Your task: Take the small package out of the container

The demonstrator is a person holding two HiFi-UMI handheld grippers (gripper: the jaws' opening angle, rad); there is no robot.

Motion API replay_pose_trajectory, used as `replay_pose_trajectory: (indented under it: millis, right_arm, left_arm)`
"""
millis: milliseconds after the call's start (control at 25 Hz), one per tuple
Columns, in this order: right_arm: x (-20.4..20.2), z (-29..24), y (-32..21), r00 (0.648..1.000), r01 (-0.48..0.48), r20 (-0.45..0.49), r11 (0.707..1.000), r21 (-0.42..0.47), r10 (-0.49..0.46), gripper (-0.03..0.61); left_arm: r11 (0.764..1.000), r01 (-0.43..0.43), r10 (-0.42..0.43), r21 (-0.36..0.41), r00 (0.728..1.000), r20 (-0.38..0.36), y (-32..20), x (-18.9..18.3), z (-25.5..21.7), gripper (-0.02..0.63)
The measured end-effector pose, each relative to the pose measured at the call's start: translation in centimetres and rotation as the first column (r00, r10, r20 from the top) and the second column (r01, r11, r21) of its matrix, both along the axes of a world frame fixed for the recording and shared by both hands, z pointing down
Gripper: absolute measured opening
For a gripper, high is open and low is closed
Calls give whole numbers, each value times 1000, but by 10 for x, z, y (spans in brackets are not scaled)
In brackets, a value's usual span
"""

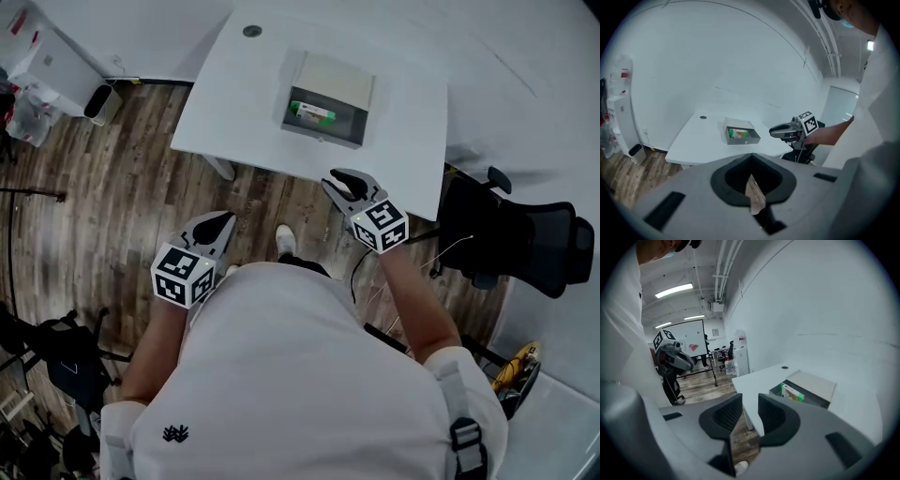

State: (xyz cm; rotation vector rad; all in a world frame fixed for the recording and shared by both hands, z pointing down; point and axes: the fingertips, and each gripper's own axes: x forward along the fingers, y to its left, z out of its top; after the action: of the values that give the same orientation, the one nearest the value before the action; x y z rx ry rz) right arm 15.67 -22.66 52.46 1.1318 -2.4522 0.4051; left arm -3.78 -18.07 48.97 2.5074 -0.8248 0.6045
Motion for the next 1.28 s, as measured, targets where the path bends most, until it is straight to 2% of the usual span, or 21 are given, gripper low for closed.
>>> replay_pose_trajectory:
  millis: [240,680,1000,1280]
  right_arm:
    - [33,25,-73,994,92,-50,996,-11,-92,118]
    - [48,76,-156,968,215,-126,975,-49,-219,158]
    - [43,107,-187,941,272,-185,959,-84,-283,178]
    - [38,130,-197,915,303,-242,946,-117,-323,181]
  left_arm:
    - [992,124,-124,1,992,21,-27,13,-1,6]
    - [956,295,-294,-5,953,77,-41,10,-1,6]
    - [931,364,-360,-20,927,105,-42,4,-1,6]
    - [926,378,-372,-24,921,117,-44,6,2,6]
